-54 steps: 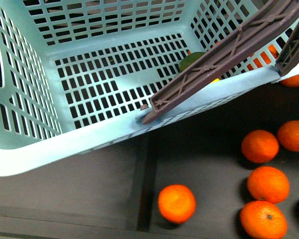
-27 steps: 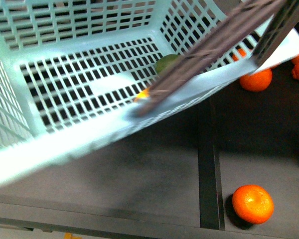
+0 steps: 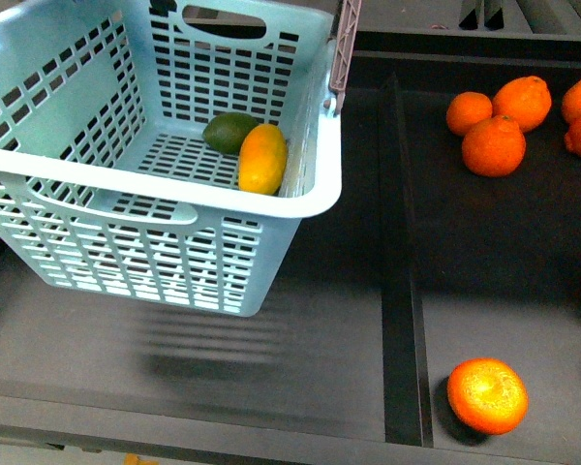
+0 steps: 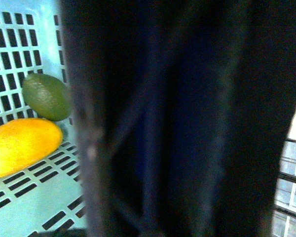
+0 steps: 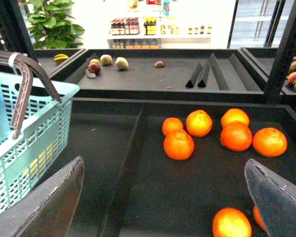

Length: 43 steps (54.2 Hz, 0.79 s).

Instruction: Pick mango and avocado into basket

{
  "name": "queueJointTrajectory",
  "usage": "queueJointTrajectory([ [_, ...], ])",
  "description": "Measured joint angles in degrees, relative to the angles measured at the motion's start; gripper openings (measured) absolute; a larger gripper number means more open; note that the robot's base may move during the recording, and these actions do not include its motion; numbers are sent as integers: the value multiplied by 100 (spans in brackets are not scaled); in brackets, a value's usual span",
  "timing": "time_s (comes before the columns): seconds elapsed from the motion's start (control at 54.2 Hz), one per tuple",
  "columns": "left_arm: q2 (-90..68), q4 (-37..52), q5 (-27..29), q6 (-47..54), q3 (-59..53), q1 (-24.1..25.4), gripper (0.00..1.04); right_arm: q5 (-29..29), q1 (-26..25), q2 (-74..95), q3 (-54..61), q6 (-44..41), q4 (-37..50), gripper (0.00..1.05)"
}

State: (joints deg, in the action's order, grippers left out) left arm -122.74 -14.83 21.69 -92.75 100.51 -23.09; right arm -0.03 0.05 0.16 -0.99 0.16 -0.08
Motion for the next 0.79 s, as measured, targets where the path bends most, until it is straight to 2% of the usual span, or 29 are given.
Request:
queueJointTrajectory([
  [0.166,-789,20,-315,-83,754,142,13,2,0,0,0,0,0,96],
  [0.332,-1276,24,-483,-409,994,251,13,2,0,0,0,0,0,96],
  [0.535,-1519,258,-776,-470,942,369,13,2,0,0,0,0,0,96],
  [0.701,-1329,787,-905,-435,260,363,14,2,0,0,0,-2,0,96],
  [0.793,-1051,1060,-925,-444,-317,348,35,2,0,0,0,0,0,96],
])
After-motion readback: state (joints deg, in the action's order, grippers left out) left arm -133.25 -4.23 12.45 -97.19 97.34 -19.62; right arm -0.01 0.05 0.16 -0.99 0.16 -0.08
